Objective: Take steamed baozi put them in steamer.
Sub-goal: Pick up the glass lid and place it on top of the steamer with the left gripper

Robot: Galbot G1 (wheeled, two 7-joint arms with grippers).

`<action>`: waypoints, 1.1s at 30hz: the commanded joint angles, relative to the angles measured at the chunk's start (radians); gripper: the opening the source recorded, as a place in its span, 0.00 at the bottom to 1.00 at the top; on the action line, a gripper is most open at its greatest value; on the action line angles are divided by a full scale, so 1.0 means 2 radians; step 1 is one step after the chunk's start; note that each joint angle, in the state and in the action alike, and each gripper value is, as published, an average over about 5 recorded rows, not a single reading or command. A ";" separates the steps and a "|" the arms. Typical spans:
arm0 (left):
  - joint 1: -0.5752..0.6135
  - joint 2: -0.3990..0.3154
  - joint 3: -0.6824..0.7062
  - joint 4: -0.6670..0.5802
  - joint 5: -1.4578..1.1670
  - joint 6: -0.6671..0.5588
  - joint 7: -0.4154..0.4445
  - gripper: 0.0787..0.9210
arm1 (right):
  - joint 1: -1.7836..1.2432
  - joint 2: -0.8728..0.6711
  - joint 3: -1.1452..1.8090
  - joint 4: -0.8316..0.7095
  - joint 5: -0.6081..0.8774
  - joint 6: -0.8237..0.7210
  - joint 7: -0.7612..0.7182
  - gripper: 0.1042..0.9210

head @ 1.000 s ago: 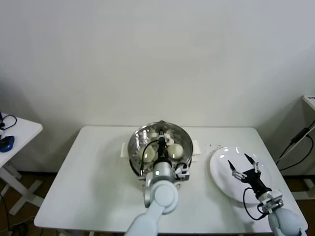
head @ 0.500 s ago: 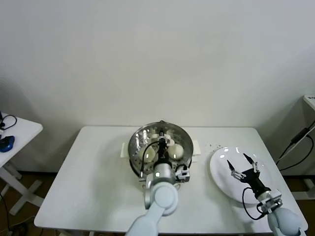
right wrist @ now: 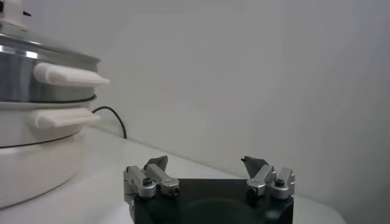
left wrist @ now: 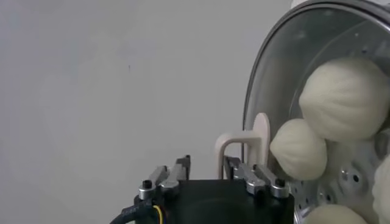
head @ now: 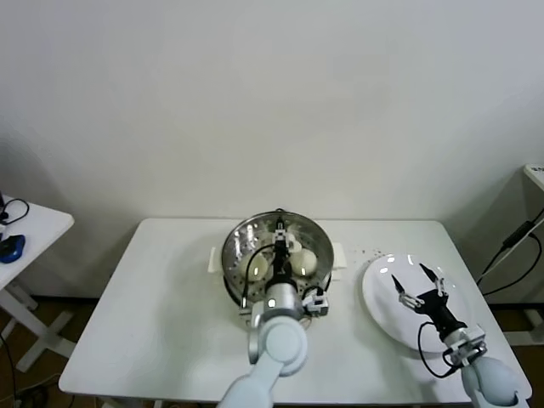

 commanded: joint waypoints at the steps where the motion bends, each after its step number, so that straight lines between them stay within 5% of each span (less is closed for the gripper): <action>1: 0.003 -0.018 -0.001 -0.008 -0.001 -0.004 0.004 0.49 | 0.002 0.001 -0.001 -0.001 -0.001 -0.001 -0.002 0.88; 13: 0.005 -0.001 -0.005 -0.044 -0.021 -0.021 0.017 0.86 | 0.007 0.002 -0.002 -0.011 -0.004 0.000 -0.003 0.88; 33: 0.041 0.034 -0.022 -0.107 -0.055 -0.064 0.050 0.88 | 0.020 0.003 -0.003 -0.021 -0.010 -0.002 -0.004 0.88</action>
